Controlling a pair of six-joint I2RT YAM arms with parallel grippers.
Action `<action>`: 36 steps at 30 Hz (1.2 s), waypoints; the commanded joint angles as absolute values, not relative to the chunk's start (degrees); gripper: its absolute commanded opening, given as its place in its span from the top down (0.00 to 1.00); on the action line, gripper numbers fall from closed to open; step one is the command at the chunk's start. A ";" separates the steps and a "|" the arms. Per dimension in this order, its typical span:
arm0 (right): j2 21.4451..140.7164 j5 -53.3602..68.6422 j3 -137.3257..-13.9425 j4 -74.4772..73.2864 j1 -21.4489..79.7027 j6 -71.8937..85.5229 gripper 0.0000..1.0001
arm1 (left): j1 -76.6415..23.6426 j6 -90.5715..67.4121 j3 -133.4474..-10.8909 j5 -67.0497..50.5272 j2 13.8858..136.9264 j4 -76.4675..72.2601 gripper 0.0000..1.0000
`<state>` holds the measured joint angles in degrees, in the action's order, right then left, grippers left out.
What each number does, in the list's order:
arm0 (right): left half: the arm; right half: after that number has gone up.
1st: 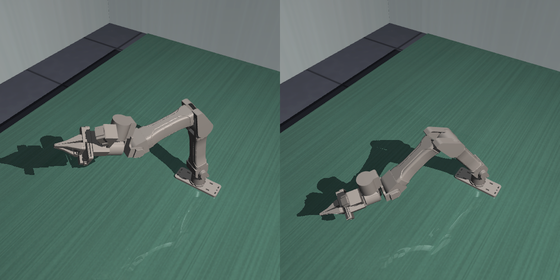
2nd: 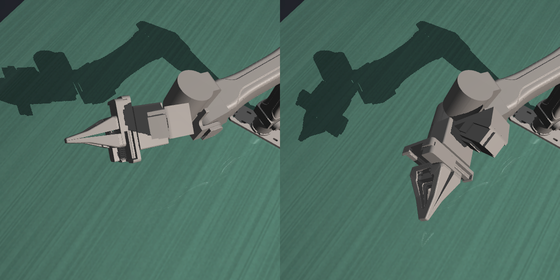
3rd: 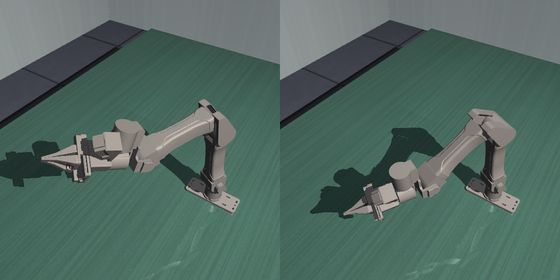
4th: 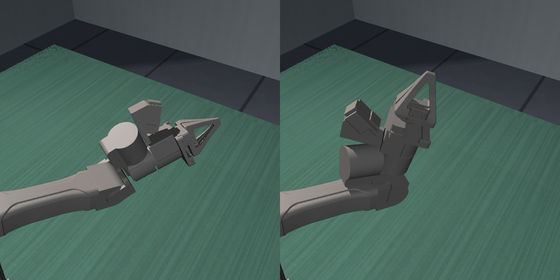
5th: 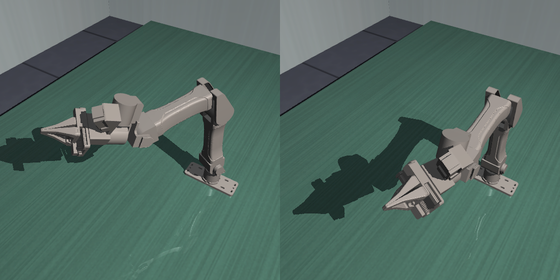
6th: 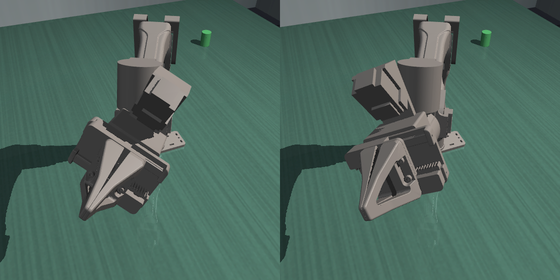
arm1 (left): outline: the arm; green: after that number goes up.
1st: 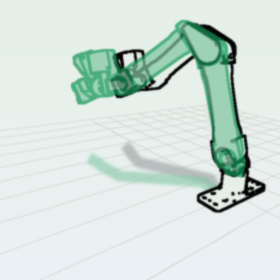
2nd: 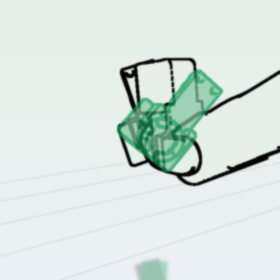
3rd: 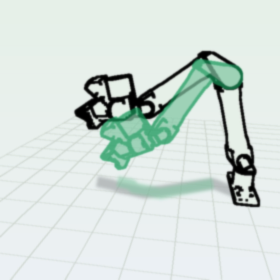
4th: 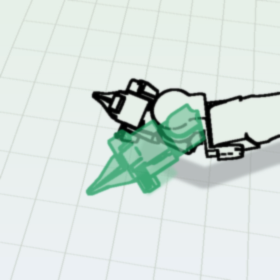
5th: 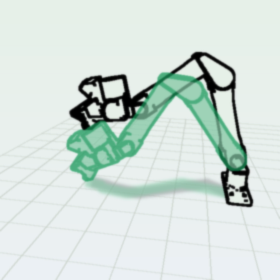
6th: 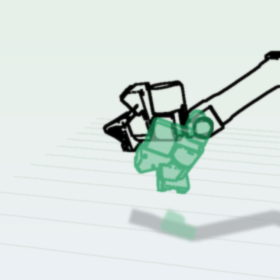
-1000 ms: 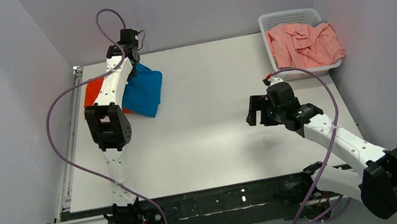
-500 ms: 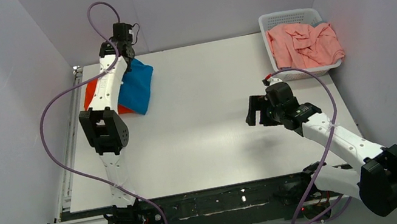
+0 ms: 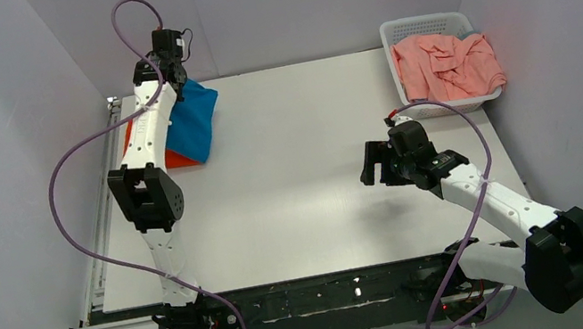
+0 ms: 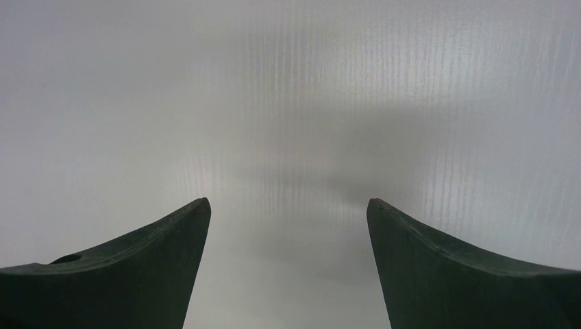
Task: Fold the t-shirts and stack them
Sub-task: Put the neatly folded tshirt into the corner of the board with the left arm
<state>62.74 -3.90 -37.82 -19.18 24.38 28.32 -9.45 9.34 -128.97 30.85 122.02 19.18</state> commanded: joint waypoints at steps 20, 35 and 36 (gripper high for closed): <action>61.18 -4.67 -44.68 -26.31 23.96 31.54 0.08 | 2.31 6.53 -130.34 23.39 129.94 15.53 1.00; 61.95 -7.20 -47.93 -32.92 23.91 32.78 0.08 | 7.79 1.46 -132.40 21.69 135.17 15.15 0.03; 61.82 -7.42 -48.03 -33.17 23.91 32.89 0.08 | 7.87 0.67 -132.94 22.07 135.18 15.74 0.02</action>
<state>62.30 -5.37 -44.95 -30.94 24.10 32.21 7.57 3.25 -130.13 20.27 134.15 13.04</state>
